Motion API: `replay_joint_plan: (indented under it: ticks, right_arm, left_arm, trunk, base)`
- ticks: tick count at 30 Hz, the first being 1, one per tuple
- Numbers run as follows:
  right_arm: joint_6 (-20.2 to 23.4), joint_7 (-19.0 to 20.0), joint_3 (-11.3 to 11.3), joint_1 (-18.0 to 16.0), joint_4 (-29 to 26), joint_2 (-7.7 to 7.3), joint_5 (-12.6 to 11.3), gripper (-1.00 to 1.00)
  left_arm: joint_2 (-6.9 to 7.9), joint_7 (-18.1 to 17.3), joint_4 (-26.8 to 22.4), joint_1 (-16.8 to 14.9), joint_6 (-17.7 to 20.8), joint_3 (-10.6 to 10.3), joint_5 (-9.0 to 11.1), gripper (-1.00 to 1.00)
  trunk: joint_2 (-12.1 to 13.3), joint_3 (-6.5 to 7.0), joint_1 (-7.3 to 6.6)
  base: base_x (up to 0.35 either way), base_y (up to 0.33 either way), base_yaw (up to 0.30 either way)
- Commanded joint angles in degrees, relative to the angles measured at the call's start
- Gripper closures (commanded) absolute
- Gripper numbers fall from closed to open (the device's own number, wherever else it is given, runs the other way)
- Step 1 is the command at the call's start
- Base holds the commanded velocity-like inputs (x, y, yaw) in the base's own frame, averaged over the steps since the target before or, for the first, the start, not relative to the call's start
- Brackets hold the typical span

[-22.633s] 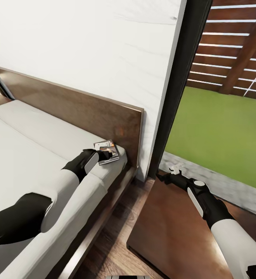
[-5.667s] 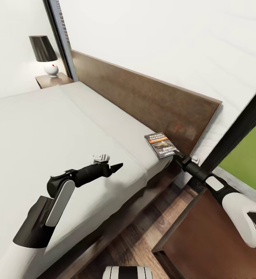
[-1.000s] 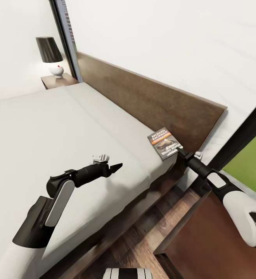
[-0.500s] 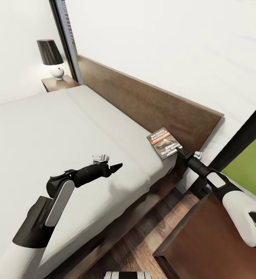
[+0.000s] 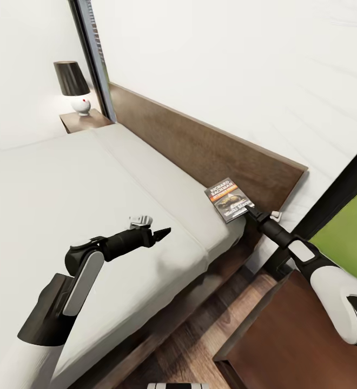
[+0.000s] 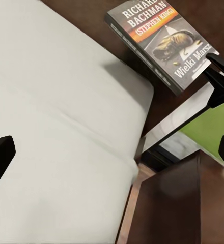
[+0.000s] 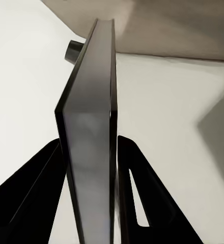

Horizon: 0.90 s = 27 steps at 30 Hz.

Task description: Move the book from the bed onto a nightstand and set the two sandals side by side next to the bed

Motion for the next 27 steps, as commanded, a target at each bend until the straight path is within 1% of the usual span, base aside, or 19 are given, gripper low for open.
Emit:
replay_joint_plan:
  ticks: [1,27]
  right_arm:
    - [0.0,0.0,0.0,0.0,0.0,0.00,0.0,1.00]
    - [0.0,0.1,0.0,0.0,0.2,0.03,0.0,1.00]
  left_arm:
    - [0.03,0.0,0.0,0.0,0.0,0.0,0.0,-1.00]
    - [-0.01,0.0,0.0,0.0,0.0,-0.1,-0.1,-1.00]
  trunk:
    - [0.0,0.10,0.00]
    - [0.0,2.53,0.00]
  base:
    - [0.000,0.000,0.000]
    - [0.000,0.000,0.000]
